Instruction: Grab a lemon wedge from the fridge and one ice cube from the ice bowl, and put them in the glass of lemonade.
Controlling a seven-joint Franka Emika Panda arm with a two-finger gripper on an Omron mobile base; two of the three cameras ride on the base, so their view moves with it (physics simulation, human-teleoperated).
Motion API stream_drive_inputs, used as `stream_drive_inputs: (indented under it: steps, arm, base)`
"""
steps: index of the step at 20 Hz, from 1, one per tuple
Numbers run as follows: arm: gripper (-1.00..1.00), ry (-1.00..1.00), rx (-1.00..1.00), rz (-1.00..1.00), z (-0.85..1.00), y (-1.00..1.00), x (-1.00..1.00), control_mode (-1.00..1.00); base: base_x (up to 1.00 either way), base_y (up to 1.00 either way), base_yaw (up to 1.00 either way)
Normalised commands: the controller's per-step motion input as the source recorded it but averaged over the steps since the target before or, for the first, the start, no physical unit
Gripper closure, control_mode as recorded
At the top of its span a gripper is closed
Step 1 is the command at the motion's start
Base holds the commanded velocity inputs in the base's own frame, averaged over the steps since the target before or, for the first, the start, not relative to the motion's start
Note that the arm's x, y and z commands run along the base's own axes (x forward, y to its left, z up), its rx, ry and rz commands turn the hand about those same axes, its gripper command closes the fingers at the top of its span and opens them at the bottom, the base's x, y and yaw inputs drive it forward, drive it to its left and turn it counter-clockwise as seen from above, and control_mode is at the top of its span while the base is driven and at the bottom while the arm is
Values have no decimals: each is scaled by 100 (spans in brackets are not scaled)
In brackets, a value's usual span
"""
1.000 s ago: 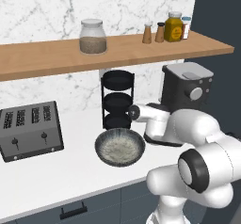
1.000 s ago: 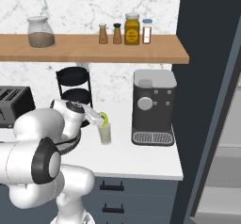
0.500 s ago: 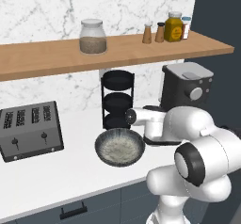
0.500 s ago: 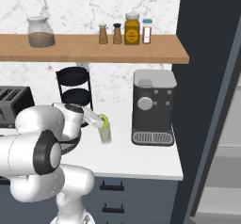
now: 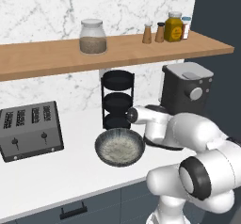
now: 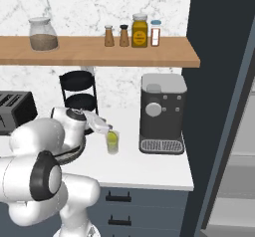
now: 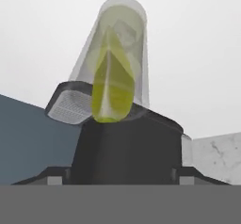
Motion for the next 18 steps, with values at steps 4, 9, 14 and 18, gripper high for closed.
stream_drive_inputs:
  steps: [4,9,14,18]
  arm:
    - [-100,-1,0,0,42,-1,-54,-100]
    - [-100,-8,4,0,63,0,-58,-100]
    - [-100,-11,21,0,67,1,-57,-100]
    - [-100,-12,24,0,58,9,-57,-100]
  base:
    - [0,0,0]
    - [0,0,0]
    - [0,0,0]
    - [0,0,0]
